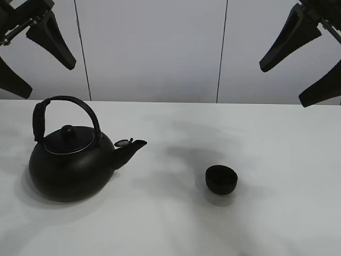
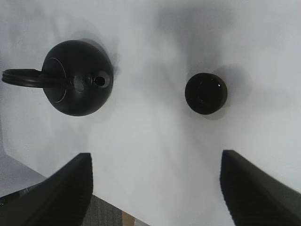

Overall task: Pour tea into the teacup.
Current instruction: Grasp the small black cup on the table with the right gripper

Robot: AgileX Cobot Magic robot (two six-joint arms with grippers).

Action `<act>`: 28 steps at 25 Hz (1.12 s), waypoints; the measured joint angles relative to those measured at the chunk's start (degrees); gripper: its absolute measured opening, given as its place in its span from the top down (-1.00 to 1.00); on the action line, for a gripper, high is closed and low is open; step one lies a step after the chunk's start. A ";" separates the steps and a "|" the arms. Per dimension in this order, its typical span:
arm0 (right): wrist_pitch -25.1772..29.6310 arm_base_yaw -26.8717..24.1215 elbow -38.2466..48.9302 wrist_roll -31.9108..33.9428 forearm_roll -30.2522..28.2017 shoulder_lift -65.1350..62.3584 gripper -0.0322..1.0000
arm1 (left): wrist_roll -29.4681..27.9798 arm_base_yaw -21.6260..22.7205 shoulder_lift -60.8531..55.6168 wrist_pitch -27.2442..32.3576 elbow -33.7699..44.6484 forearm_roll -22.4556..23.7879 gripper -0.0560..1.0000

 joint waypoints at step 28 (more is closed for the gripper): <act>5.89 29.77 -17.24 9.35 -42.27 9.45 -0.10 | 0.00 0.00 0.00 0.00 0.00 0.05 -0.28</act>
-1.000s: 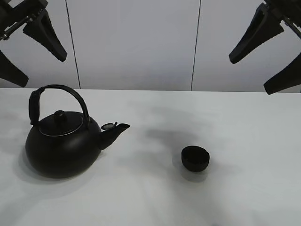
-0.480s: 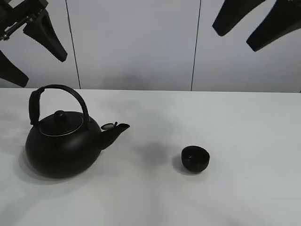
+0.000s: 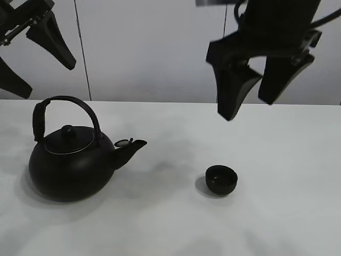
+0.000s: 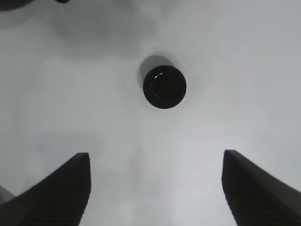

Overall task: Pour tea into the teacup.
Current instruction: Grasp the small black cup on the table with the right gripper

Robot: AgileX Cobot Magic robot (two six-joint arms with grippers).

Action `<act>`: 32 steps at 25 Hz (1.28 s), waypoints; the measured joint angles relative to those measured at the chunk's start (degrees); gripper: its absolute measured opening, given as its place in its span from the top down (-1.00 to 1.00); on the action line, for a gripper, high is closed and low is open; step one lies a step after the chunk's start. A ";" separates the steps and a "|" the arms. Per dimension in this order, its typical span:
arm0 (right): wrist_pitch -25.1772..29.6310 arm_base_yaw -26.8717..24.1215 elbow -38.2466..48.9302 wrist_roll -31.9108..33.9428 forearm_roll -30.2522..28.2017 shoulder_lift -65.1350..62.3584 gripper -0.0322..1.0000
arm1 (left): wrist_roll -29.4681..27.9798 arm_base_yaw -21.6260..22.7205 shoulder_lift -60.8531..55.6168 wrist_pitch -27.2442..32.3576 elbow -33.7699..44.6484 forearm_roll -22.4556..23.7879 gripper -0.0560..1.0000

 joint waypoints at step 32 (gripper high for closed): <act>-16.18 0.00 -0.20 5.68 -0.37 23.00 -0.30 | 0.00 0.00 0.00 0.00 0.00 0.00 -0.28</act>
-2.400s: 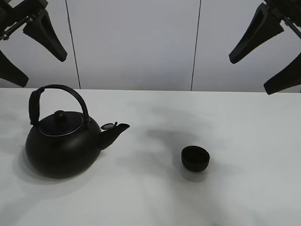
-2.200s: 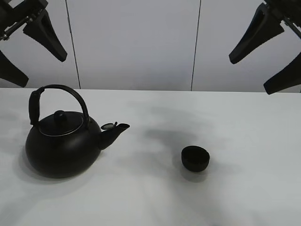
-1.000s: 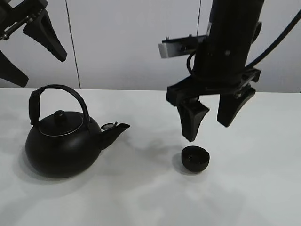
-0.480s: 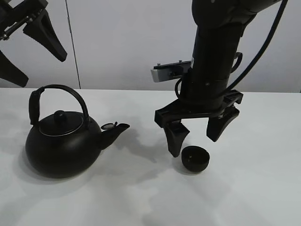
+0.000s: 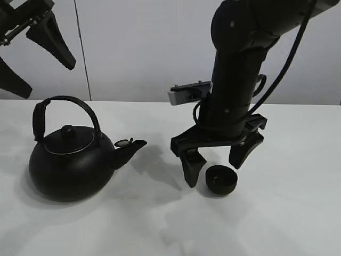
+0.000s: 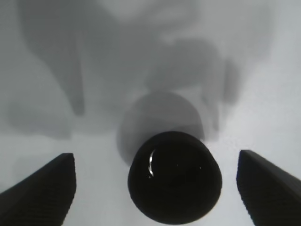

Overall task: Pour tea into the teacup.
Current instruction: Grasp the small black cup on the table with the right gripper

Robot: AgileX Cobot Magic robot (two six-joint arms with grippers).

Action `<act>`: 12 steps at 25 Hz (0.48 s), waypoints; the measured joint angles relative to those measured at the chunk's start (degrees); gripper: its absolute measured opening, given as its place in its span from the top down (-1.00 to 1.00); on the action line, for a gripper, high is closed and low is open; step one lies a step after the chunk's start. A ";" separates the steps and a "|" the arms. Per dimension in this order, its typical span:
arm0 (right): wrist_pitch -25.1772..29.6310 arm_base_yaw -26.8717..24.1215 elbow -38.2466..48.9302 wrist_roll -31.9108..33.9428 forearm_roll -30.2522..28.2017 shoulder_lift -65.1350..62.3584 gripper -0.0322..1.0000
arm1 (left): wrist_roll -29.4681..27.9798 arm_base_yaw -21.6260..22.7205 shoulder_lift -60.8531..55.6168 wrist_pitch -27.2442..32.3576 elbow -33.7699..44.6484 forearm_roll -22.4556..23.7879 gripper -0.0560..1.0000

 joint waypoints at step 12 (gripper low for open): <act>-0.46 0.00 -0.07 0.17 1.01 2.39 0.17 | 0.00 0.00 0.00 -0.05 0.00 0.00 -0.28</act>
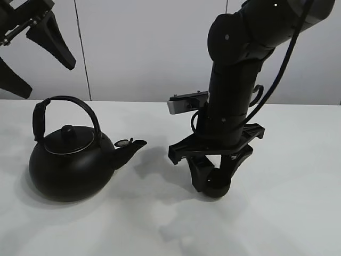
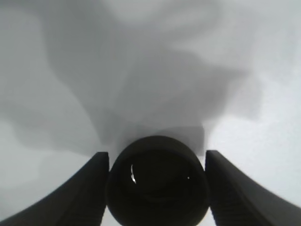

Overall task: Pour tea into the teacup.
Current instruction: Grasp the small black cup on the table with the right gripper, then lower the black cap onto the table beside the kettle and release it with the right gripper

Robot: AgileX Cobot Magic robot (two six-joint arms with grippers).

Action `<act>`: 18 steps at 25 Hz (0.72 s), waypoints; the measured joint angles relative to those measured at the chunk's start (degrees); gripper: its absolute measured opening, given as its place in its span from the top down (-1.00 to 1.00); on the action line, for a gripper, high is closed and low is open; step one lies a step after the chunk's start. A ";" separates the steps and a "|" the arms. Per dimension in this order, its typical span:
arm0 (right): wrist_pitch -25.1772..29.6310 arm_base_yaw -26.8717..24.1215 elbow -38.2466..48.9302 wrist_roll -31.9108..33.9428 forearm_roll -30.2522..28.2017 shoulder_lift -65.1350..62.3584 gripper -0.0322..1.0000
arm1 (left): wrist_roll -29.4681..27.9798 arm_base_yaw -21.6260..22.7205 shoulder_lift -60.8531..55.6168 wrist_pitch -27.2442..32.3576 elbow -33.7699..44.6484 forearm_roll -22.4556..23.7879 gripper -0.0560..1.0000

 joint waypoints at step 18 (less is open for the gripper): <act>1.17 1.58 -0.18 12.37 1.43 -7.65 0.17 | 0.00 0.00 0.00 0.00 0.00 0.00 -0.28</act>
